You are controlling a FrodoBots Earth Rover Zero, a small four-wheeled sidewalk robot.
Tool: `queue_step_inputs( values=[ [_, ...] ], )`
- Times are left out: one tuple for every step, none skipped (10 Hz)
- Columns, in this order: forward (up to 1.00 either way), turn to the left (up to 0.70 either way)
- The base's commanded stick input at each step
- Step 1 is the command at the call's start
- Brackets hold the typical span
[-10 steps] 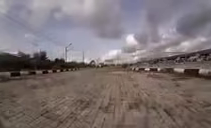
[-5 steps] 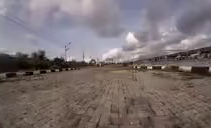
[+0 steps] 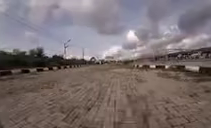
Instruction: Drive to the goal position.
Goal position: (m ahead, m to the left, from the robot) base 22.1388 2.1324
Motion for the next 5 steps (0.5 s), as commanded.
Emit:
queue_step_inputs(
  values=[
    [1.00, 0.00],
    [1.00, 0.00],
    [1.00, 0.00],
    [1.00, 0.00],
    [1.00, 0.00]
  ],
)
